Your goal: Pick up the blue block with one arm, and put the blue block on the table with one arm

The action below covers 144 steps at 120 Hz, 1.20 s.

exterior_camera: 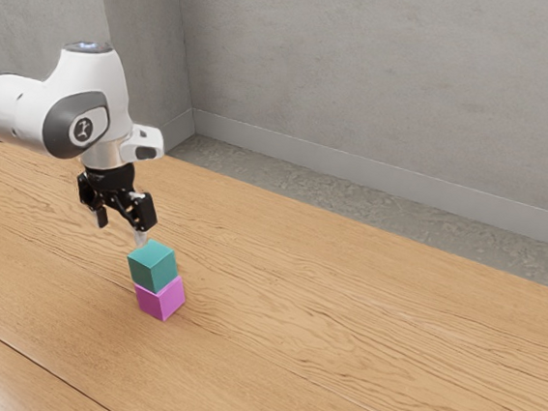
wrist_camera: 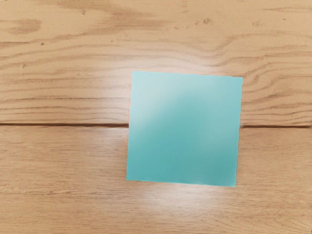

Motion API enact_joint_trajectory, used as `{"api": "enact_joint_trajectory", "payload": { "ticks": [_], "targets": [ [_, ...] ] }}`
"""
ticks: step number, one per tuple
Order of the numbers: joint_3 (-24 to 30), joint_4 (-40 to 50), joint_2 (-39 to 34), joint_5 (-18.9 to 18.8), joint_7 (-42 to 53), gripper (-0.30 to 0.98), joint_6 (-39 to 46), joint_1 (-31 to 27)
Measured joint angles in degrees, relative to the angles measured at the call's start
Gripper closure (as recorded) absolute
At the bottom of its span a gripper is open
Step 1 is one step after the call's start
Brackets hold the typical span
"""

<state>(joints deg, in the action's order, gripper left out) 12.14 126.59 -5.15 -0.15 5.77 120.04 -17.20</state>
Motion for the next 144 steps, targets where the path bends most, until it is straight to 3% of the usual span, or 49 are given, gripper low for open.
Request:
{"api": "enact_joint_trajectory", "payload": {
  "ticks": [98, 144],
  "targets": [
    [1.3, -0.6, 6.4, -0.1, 5.4, 0.00, 5.6, 2.3],
    [1.1, -0.5, 8.6, -0.1, 6.2, 0.00, 6.3, -0.7]
  ]
}}
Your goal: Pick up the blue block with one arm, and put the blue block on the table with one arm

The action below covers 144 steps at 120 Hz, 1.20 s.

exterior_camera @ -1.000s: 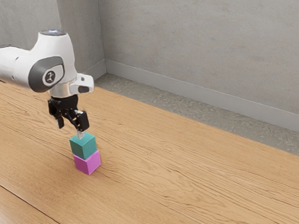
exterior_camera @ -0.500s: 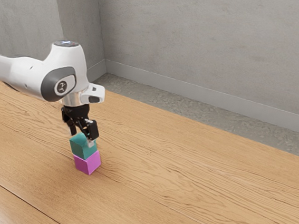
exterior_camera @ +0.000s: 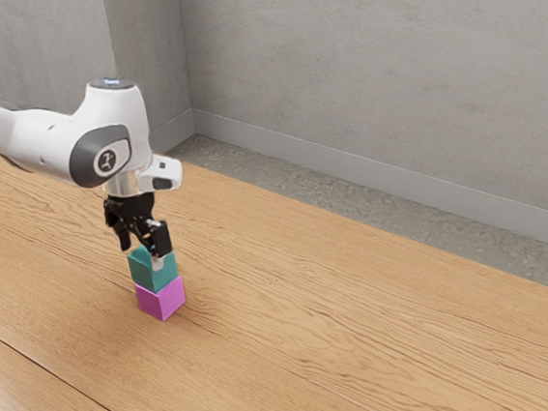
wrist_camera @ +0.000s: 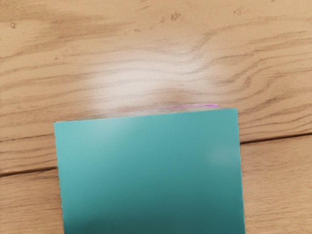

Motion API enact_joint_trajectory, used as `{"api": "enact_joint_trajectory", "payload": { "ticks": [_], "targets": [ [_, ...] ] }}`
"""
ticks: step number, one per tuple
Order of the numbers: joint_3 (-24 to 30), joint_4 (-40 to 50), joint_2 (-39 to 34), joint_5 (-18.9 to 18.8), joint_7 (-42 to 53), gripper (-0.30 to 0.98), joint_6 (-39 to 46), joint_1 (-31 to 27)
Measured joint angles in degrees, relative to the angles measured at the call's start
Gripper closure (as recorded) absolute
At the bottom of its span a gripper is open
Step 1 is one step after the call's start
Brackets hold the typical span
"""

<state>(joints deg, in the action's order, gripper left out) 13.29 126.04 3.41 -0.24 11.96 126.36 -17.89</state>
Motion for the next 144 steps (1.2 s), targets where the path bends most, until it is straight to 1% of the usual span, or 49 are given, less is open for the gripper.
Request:
{"api": "enact_joint_trajectory", "payload": {
  "ticks": [21, 54, 82, 93, 110, 130, 144],
  "targets": [
    [0.1, 0.0, 0.5, 0.0, 0.2, 0.00, 0.4, 1.2],
    [0.1, -0.1, 2.0, 0.0, 0.5, 0.00, 1.0, 0.6],
    [0.1, -0.4, 1.9, 0.0, 0.6, 0.20, 1.2, 0.5],
    [0.1, -0.4, 1.9, 0.0, 0.6, 0.26, 1.3, 0.5],
    [0.1, -0.4, 1.7, -0.1, 0.5, 0.30, 1.4, 0.4],
    [0.3, -0.4, -2.3, -0.4, 0.3, 0.32, 1.3, 0.1],
    [3.4, -1.8, -2.5, -0.4, 0.1, 0.32, 1.1, -2.5]
  ]
}}
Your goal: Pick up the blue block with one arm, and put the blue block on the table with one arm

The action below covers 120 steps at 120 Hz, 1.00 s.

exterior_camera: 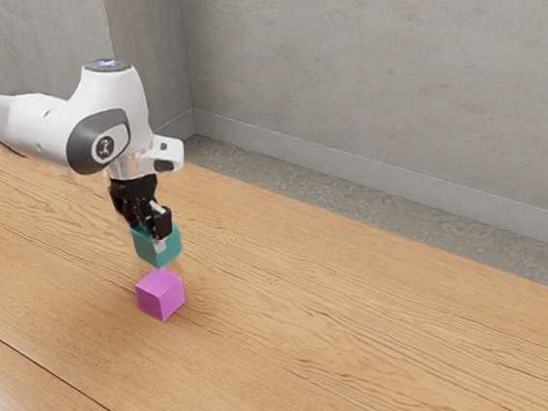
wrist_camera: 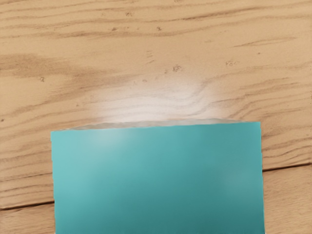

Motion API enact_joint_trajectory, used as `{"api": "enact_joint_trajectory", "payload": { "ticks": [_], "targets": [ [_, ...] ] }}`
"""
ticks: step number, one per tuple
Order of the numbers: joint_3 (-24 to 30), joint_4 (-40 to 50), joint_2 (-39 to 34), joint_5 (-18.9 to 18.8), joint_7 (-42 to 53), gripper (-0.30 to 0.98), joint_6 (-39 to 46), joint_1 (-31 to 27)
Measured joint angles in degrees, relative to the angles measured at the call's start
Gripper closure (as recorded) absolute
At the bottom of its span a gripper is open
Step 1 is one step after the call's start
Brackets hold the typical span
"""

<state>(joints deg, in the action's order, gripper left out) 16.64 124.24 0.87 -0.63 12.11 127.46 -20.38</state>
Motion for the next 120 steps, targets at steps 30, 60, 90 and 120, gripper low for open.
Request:
{"api": "enact_joint_trajectory", "payload": {
  "ticks": [30, 60, 90, 120],
  "targets": [
    [1.4, -1.3, 2.2, 0.2, -0.3, 0.33, -0.1, 3.1],
    [1.3, -2.4, 5.8, 0.0, -0.5, 0.33, -0.1, 4.8],
    [1.3, -3.6, 8.3, -0.1, -0.7, 0.33, 0.1, 6.9],
    [1.3, -4.1, 9.0, 0.1, -0.6, 0.22, 0.2, 8.2]
  ]
}}
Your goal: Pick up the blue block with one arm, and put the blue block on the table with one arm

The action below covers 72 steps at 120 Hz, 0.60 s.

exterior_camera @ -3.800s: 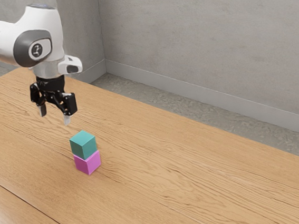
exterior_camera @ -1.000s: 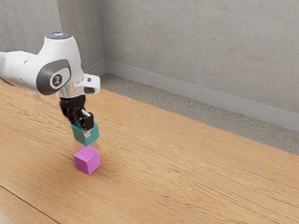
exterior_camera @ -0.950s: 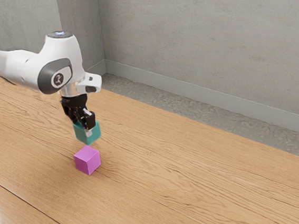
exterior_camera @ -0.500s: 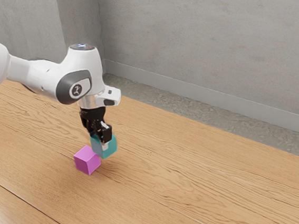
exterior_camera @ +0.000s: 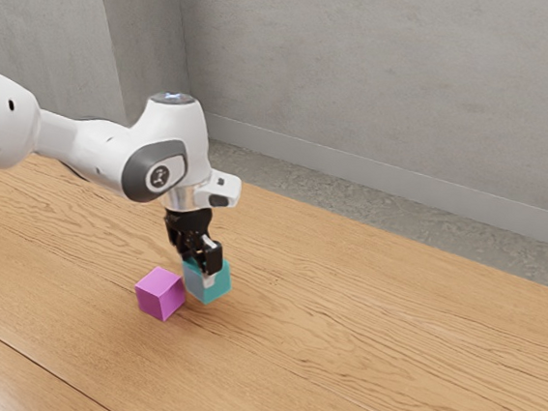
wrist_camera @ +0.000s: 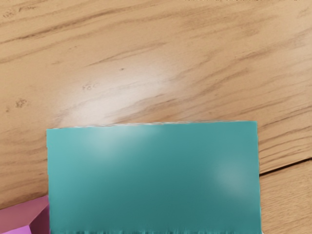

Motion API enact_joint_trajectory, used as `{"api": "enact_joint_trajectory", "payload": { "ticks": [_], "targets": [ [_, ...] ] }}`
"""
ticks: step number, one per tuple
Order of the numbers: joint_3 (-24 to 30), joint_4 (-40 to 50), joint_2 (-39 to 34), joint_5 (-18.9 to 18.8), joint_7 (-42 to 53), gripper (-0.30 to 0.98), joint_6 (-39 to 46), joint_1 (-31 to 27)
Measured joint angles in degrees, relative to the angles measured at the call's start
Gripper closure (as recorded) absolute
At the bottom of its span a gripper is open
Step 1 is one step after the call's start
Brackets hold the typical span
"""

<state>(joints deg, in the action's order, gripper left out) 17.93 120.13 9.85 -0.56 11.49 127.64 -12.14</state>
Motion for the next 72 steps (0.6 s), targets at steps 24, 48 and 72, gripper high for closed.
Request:
{"api": "enact_joint_trajectory", "payload": {
  "ticks": [24, 48, 72],
  "targets": [
    [-0.1, -0.2, -0.4, 0.2, 0.3, 0.09, 0.0, -0.2],
    [0.0, -0.8, -6.6, 0.2, 0.7, 0.03, -1.5, -1.3],
    [0.0, -1.2, -6.8, 0.2, 0.8, 0.01, -2.2, -1.1]
  ]
}}
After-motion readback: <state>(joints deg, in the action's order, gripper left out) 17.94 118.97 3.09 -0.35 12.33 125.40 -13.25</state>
